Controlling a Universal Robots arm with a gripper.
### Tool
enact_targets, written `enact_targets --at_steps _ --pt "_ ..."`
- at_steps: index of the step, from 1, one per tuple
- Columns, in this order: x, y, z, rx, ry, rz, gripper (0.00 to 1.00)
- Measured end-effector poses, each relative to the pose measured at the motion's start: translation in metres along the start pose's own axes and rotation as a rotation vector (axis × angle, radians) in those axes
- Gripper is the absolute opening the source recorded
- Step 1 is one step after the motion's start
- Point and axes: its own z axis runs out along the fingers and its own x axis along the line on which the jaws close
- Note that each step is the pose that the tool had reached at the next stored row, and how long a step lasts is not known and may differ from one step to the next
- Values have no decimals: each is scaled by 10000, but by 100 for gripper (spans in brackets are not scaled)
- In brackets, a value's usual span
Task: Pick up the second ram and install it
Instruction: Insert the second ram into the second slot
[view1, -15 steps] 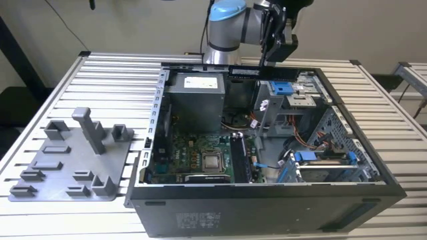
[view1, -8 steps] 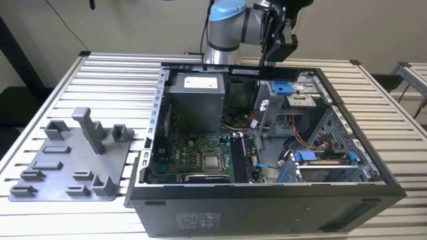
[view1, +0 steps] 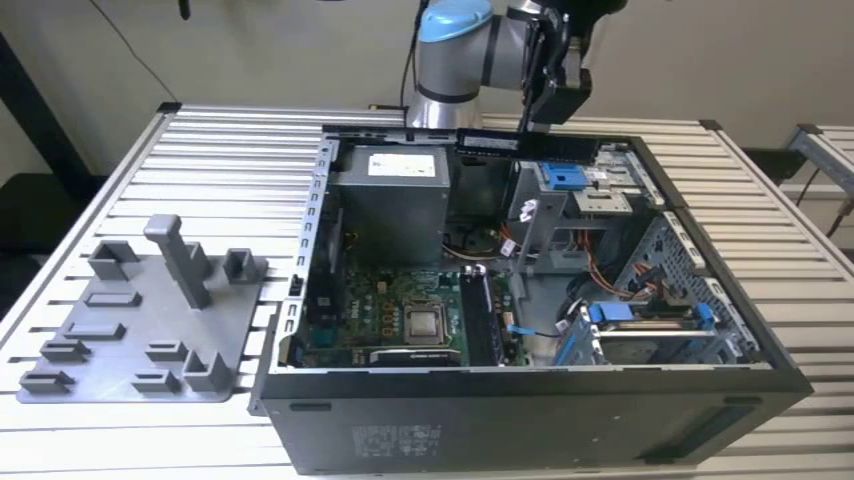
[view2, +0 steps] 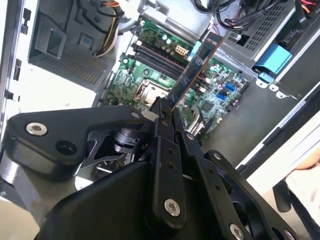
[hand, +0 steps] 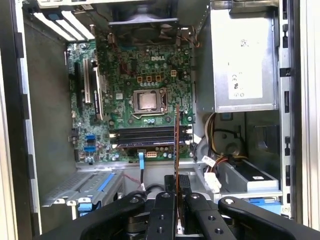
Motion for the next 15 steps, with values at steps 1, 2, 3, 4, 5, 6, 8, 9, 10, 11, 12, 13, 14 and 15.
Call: enact_targets --at_steps 1,2,3,4,5,6,8,9,10,11,12,13,14,15 --pt "0 0 0 0 -1 76 14" --pt "0 0 0 -2 -2 167 14" --pt "0 0 0 -3 -4 267 14" --pt "0 0 0 -4 -6 370 14" --pt "0 0 0 -5 -8 477 14" --pt "0 0 0 -7 -10 582 14" --pt "0 0 0 -9 -15 818 14" --pt "0 0 1 -11 -18 943 14" --pt "0 0 1 -12 -20 1073 14" --pt "0 0 1 -14 -23 1204 14" --pt "0 0 1 -16 -25 1341 14" --pt "0 0 1 -17 -28 1478 14" --pt "0 0 1 -19 -31 1618 14" --pt "0 0 1 -21 -34 1774 14"
